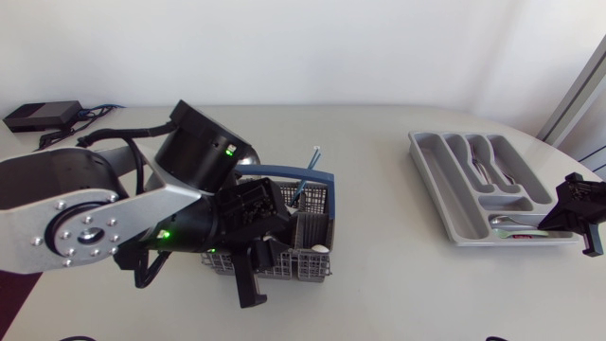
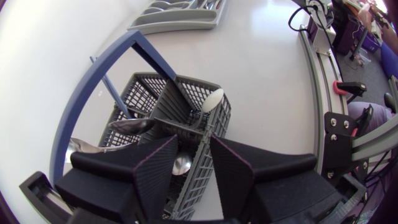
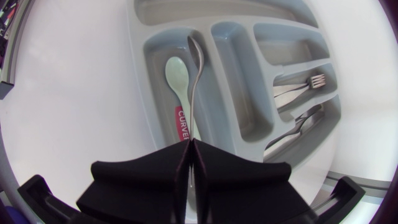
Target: Sort the cutlery from the basket into the organizer compartments.
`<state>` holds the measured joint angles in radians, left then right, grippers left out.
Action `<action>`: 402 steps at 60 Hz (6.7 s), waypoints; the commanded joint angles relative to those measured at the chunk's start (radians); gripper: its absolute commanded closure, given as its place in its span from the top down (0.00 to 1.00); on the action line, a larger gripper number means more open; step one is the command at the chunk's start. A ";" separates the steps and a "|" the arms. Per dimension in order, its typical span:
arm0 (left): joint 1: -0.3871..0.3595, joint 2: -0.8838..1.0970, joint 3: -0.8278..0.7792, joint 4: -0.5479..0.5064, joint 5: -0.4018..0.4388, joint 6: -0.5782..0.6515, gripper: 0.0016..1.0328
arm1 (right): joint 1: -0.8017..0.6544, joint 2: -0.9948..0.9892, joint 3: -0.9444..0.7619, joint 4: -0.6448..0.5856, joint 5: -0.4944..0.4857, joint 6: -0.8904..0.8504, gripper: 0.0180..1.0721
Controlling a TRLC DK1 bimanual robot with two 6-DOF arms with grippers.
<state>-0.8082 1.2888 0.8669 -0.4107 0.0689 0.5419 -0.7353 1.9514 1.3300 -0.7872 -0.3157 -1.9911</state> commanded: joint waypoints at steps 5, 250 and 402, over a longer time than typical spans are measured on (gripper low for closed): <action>-0.013 0.006 0.018 -0.004 -0.009 -0.016 0.37 | -0.003 0.040 0.008 0.008 0.018 -0.035 0.05; -0.092 0.101 -0.071 0.351 -0.271 0.164 0.34 | 1.367 -0.603 -0.723 0.551 -0.149 1.249 0.92; -0.097 0.313 0.058 0.346 -0.366 0.233 0.15 | 1.372 -0.606 -0.772 0.603 -0.149 1.250 0.92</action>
<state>-0.8989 1.5715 0.8982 -0.0410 -0.2939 0.7460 0.6277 1.3342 0.5869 -0.1963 -0.4671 -0.7586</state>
